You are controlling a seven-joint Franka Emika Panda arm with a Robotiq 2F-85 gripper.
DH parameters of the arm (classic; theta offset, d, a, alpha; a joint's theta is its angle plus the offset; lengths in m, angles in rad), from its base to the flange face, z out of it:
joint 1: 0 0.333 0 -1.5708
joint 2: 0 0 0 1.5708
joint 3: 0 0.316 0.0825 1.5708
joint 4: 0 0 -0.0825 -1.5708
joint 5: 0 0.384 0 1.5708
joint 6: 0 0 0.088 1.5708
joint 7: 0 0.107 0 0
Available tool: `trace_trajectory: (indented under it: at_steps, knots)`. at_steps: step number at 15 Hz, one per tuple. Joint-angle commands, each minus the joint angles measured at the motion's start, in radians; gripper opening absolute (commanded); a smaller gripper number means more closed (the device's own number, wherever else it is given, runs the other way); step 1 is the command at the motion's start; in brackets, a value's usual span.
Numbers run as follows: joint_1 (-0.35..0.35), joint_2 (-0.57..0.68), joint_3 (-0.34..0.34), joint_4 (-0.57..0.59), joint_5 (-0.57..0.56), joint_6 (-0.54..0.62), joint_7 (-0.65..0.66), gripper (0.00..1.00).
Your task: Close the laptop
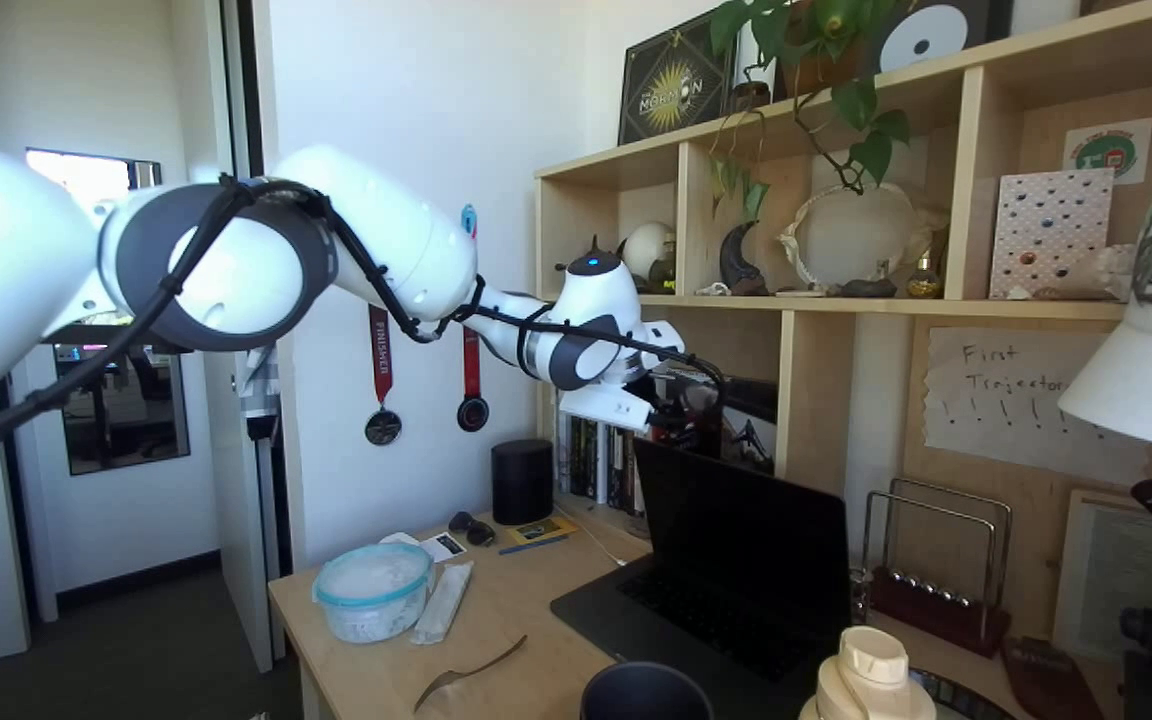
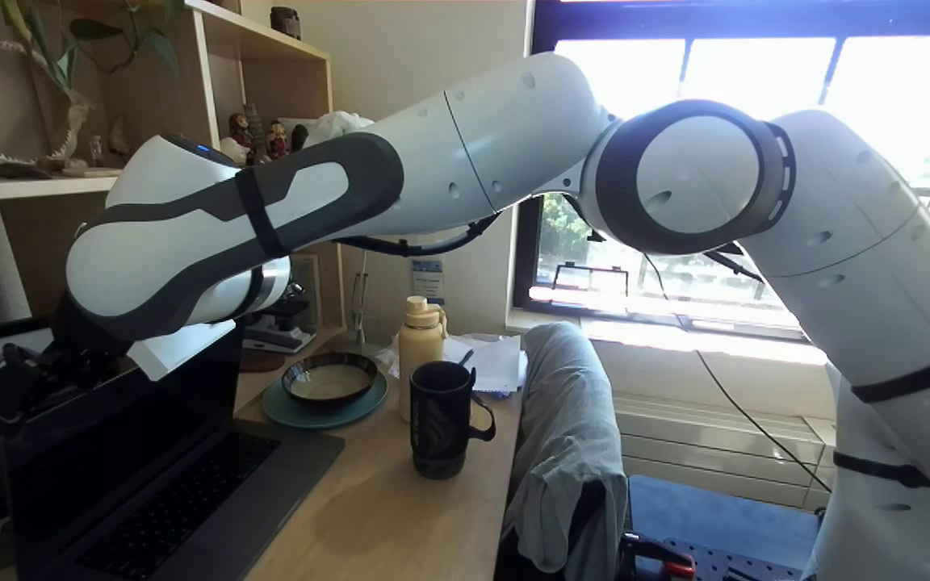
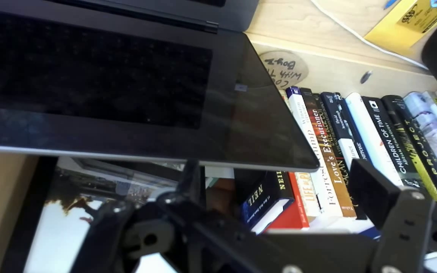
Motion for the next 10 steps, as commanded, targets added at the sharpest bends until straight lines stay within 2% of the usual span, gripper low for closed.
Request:
trace_trajectory:
  at_steps: [1, 10]
  knots:
    - [-0.004, 0.031, 0.009, 0.053, -0.017, -0.037, 0.029, 1.0]
    - [0.0, 0.071, 0.006, 0.108, -0.022, -0.027, 0.034, 1.0]
